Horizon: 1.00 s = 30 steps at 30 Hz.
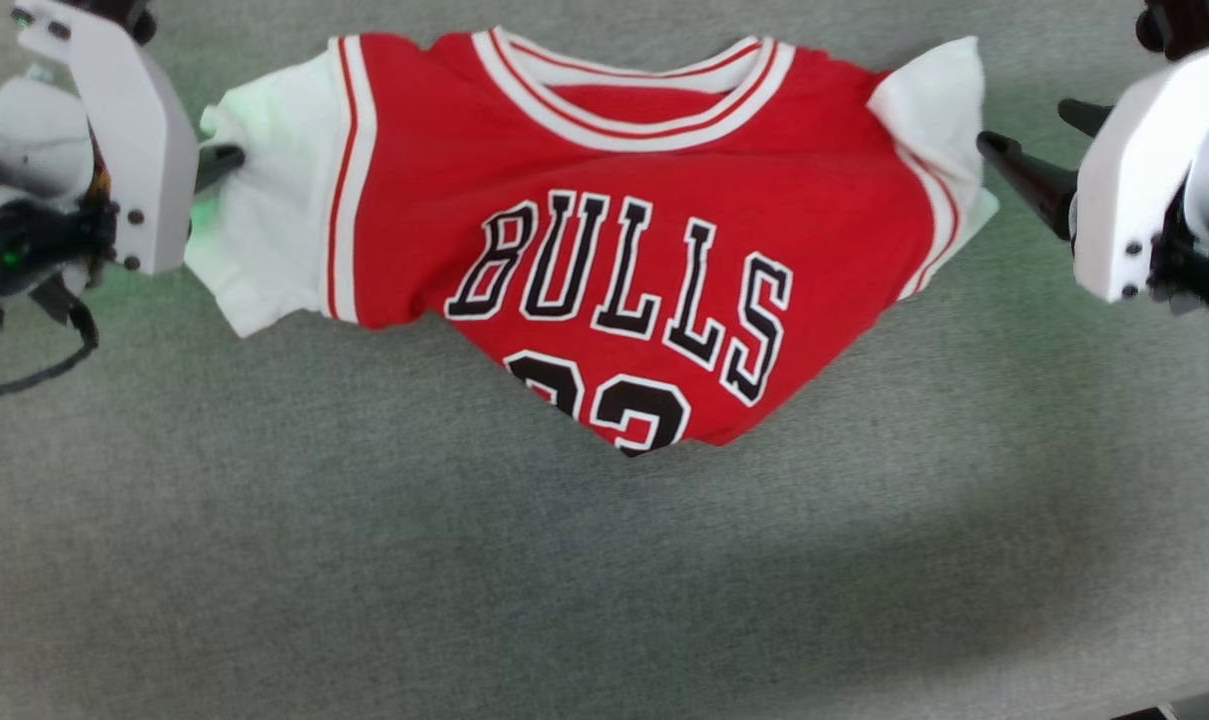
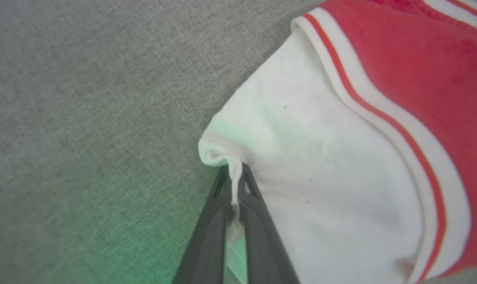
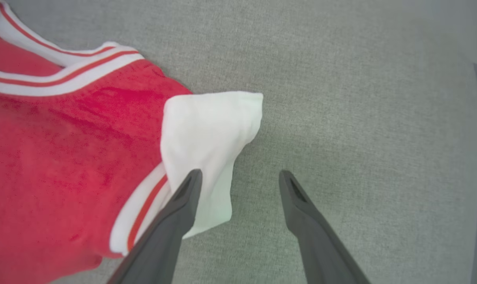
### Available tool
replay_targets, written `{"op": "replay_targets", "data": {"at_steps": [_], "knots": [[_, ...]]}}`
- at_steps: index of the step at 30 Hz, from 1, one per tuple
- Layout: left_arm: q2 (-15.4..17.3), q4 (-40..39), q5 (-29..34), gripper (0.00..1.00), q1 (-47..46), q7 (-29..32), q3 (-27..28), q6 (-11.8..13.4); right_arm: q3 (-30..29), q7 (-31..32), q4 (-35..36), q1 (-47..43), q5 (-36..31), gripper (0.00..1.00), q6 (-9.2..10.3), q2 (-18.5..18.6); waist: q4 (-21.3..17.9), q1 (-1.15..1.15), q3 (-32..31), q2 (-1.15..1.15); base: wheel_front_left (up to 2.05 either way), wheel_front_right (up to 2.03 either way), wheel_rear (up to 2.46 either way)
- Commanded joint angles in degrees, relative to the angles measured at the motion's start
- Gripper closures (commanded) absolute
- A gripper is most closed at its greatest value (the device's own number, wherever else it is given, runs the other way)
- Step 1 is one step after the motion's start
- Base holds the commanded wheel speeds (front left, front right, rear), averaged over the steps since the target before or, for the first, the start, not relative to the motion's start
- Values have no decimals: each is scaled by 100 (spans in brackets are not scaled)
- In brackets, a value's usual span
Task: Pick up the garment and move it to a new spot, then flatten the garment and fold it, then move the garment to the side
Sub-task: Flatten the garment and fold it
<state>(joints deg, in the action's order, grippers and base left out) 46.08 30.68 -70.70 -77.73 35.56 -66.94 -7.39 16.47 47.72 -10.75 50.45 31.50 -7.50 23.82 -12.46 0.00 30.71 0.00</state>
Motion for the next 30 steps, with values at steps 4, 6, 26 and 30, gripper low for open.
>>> {"op": "replay_targets", "data": {"at_steps": [4, 6, 26, 30], "knots": [[-157, -46, -57, 100, -37, -36, -290, -16, 89, 265, -669, 563, 57, 0, -1, -49, 175, 0, 249, 0, 0, 0, 0], [-157, -67, -85, 100, -110, -62, -359, -5, 110, 273, -1017, 750, 31, 0, -1, -103, 210, 0, 317, 0, 0, 0, 0], [-373, -75, -342, 100, -212, -536, -671, -8, 854, -452, -2221, 1248, 422, 100, 2, 13, 342, 0, 172, 0, 0, 0, 0], [-398, 1, -480, 100, -152, -843, -652, -11, 778, -712, -2195, 1302, 452, 100, 2, 115, 398, 0, -61, 0, 0, 0, 0]]}}
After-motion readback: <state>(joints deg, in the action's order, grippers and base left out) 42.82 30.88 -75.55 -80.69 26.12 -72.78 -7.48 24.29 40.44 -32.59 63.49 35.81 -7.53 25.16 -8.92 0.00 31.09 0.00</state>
